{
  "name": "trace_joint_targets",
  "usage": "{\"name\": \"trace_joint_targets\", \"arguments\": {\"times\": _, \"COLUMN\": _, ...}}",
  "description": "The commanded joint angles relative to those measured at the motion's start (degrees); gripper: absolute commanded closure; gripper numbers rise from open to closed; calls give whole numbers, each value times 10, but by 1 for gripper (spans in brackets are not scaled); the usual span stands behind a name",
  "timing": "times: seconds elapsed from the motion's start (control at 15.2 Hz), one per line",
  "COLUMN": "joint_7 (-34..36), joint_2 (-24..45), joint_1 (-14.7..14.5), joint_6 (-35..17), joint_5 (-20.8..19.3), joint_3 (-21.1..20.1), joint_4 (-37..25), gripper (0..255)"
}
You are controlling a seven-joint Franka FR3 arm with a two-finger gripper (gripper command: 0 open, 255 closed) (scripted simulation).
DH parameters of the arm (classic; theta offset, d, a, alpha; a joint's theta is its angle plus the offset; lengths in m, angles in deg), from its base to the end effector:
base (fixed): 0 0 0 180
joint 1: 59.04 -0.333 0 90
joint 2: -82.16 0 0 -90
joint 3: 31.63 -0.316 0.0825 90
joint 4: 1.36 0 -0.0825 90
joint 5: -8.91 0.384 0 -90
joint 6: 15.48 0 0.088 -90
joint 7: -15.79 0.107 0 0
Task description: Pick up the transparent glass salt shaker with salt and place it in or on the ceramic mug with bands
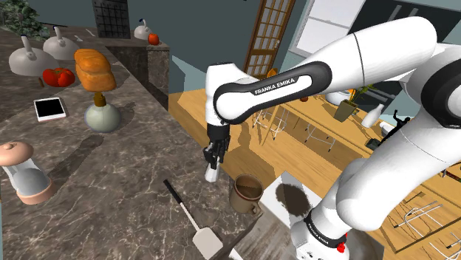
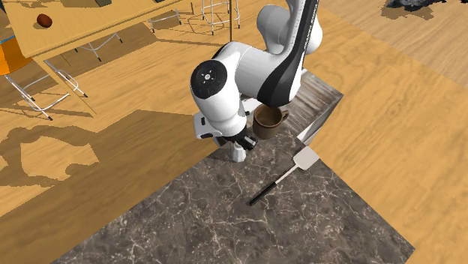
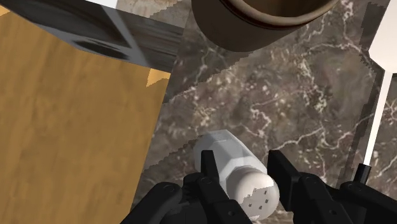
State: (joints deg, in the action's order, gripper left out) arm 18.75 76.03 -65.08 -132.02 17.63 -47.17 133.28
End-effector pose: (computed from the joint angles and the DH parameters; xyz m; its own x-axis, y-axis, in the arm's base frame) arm 0.4288 0.1788 0.3570 0.9465 0.2384 -0.2176 0.2264 -0.9708 -0.0788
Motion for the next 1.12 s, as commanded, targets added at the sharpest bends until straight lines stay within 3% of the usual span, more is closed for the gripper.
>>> {"name": "trace_joint_targets", "arguments": {"times": 0.0, "joint_7": 0, "joint_2": 0, "joint_1": 0, "joint_6": 0, "joint_5": 0, "joint_3": 0, "joint_4": 0, "gripper": 255}}
{"name": "trace_joint_targets", "arguments": {"times": 1.06, "joint_7": 3, "joint_2": -52, "joint_1": 2, "joint_6": 120, "joint_5": 4, "joint_3": 7, "joint_4": -67, "gripper": 255}}
